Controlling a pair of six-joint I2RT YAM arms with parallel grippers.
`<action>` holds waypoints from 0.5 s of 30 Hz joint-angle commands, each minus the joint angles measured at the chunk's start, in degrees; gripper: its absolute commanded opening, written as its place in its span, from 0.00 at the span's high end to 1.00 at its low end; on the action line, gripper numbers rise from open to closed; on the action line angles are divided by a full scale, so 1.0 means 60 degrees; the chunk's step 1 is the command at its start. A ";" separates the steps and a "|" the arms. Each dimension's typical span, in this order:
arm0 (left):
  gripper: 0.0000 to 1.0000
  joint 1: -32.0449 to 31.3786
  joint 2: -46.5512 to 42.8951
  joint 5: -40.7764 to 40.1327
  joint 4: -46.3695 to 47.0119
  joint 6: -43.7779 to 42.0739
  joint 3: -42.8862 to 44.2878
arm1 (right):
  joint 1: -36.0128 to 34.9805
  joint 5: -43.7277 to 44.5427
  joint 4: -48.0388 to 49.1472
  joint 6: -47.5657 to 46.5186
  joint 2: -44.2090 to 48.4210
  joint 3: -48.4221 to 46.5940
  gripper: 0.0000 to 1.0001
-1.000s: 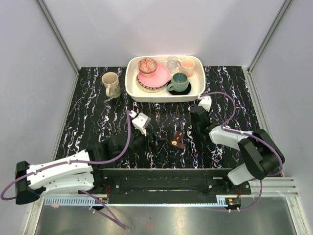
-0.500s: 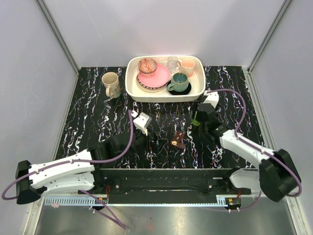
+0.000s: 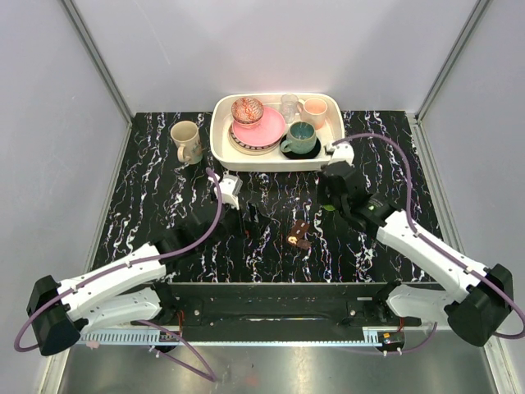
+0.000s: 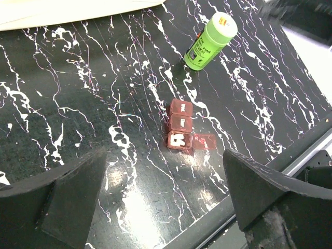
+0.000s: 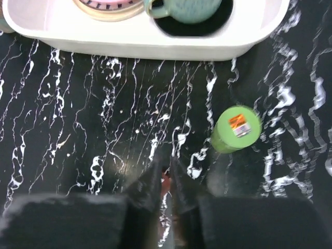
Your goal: Sort the pills into containers
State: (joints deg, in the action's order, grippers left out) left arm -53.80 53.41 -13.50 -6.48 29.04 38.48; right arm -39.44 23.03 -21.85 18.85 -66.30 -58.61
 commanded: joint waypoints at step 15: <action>0.01 0.0031 0.0107 0.0594 0.0450 0.0317 -0.0232 | -0.0018 -0.2841 -0.0080 0.1238 -0.1942 0.2356 1.00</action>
State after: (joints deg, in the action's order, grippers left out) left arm -53.80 53.49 -11.18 -6.39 30.52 36.45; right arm -39.40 9.69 -26.22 25.47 -75.11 -45.23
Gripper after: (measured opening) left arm 0.987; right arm 0.007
